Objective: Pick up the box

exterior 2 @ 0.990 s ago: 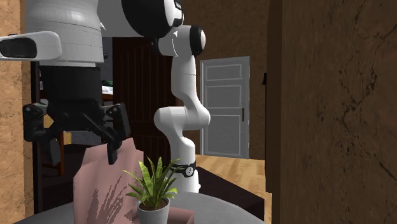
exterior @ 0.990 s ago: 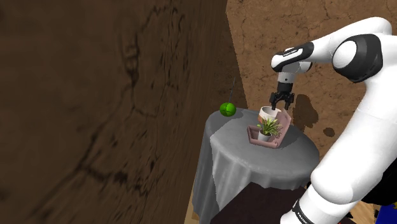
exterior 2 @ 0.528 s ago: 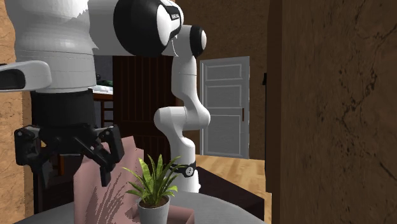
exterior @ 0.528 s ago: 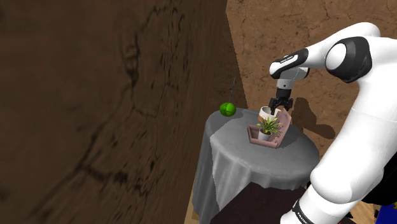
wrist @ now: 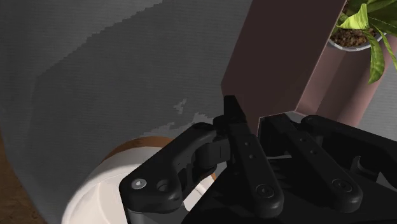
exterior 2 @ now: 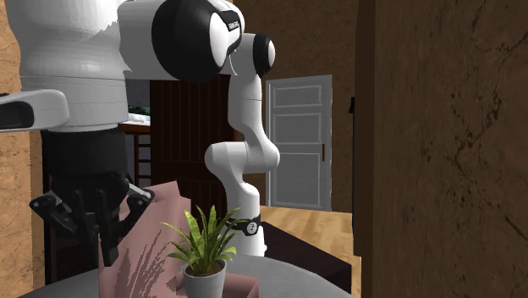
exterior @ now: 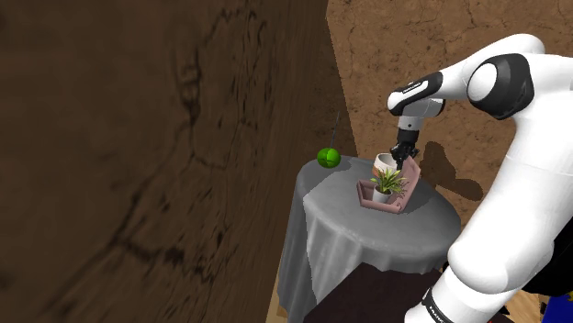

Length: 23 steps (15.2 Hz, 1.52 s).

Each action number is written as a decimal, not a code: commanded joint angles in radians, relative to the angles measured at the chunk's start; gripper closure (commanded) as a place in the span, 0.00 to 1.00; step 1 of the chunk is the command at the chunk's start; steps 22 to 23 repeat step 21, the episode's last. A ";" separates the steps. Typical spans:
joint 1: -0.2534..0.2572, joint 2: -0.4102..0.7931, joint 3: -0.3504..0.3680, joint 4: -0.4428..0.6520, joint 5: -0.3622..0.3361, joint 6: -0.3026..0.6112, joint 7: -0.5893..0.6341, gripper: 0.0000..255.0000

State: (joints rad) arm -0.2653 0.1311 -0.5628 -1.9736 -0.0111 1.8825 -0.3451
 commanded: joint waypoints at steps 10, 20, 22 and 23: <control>0.004 -0.031 -0.002 0.050 -0.016 -0.077 0.006 1.00; 0.007 -0.060 -0.002 0.143 -0.031 -0.195 0.011 1.00; 0.007 -0.060 -0.002 0.143 -0.031 -0.195 0.011 1.00; 0.007 -0.060 -0.002 0.143 -0.031 -0.195 0.011 1.00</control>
